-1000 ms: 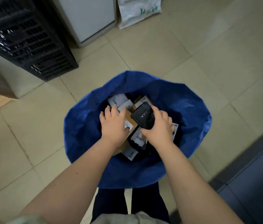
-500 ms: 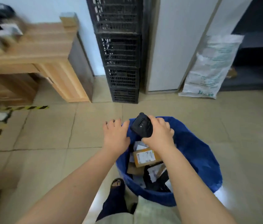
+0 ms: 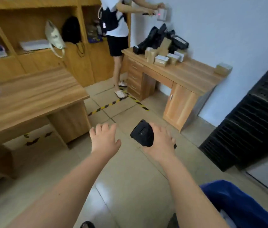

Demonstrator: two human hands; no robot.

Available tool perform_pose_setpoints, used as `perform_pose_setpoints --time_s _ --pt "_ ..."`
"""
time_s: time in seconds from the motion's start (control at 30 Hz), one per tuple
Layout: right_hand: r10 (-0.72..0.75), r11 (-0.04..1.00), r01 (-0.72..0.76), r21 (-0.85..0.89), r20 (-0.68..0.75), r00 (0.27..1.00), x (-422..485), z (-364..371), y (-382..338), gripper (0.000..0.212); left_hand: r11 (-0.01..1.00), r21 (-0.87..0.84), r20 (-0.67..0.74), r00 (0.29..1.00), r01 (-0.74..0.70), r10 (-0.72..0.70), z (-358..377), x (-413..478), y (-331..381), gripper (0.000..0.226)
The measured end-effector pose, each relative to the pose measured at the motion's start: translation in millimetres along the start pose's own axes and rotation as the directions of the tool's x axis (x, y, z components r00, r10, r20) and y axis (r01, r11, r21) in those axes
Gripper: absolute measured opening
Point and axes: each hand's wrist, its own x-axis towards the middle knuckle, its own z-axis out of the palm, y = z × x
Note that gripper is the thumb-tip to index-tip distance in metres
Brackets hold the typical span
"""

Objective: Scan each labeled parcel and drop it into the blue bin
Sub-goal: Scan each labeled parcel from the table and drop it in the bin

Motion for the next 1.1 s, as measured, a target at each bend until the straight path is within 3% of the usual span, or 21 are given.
perform_pose_setpoints --time_s 0.2,0.37,0.47,0.53,0.77,1.1 --pt "-0.261 0.965 0.261 -0.002 0.071 0.963 52.4 57.5 -182.8 0.086 0.96 -0.049 -0.107 0.954 0.276 -0.28 -43.2 14.2 -189.1 0.062" --pt "-0.451 0.892 0.451 0.024 0.1 0.887 82.9 111.9 -331.5 0.076 0.874 -0.032 -0.2 0.853 0.485 -0.481 -75.3 15.1 -338.1 0.06" --pt "-0.518 0.854 0.52 0.031 0.145 0.843 90.3 145.2 -400.7 0.089 0.799 -0.037 -0.182 0.783 0.6 -0.595 -80.1 5.9 -410.7 0.061" --pt "-0.553 0.831 0.555 0.038 0.164 0.817 94.8 167.0 -439.6 0.093 0.756 -0.031 -0.17 0.742 0.654 -0.649 -79.6 0.0 -449.9 0.061" --pt "-0.685 0.72 0.69 0.073 0.234 0.69 120.1 232.5 -563.7 0.075 0.567 -0.098 -0.096 0.56 0.818 -0.823 -84.0 8.3 -562.5 0.067" --pt "-0.812 0.575 0.797 0.188 0.255 0.525 199.6 313.6 -732.0 0.066 0.356 -0.136 -0.086 0.347 0.925 -0.934 -94.2 70.6 -699.7 0.061"
